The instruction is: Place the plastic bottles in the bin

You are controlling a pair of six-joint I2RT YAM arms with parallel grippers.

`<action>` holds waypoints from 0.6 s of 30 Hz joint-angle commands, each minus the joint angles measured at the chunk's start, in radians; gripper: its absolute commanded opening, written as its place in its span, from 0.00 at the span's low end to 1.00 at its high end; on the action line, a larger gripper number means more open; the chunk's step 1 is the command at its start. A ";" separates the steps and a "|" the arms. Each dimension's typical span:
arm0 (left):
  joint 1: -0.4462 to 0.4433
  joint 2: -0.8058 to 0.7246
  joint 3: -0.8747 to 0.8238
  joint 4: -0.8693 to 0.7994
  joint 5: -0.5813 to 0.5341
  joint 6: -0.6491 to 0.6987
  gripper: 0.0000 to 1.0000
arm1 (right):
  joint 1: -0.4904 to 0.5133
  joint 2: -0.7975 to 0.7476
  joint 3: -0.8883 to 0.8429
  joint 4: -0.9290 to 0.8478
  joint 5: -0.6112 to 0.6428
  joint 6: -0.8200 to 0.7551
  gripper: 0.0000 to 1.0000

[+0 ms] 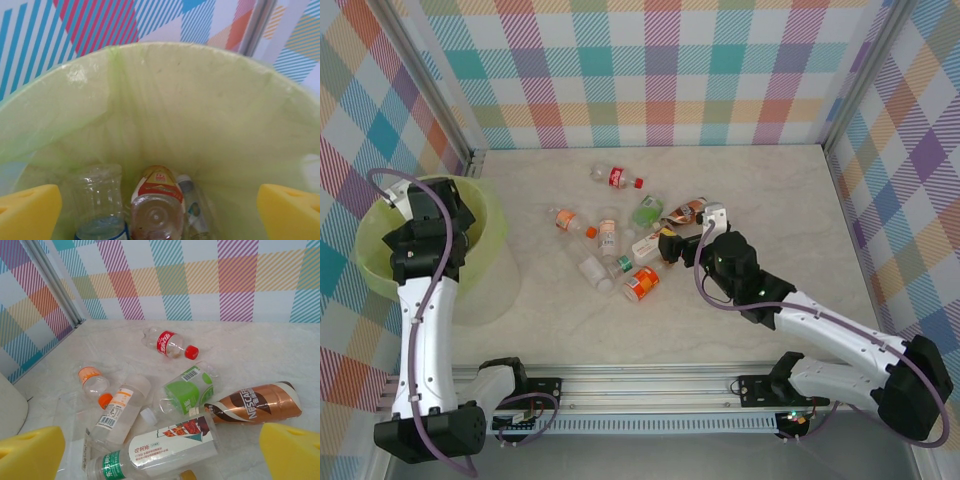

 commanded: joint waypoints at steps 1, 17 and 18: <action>0.015 -0.037 0.050 -0.014 0.075 -0.003 1.00 | 0.006 0.013 0.004 0.017 0.018 0.002 1.00; -0.276 -0.021 0.240 -0.031 0.540 -0.064 1.00 | 0.006 0.136 0.045 -0.207 0.052 0.323 1.00; -0.318 -0.015 0.240 -0.010 0.537 -0.069 1.00 | 0.006 0.143 0.048 -0.232 0.060 0.347 1.00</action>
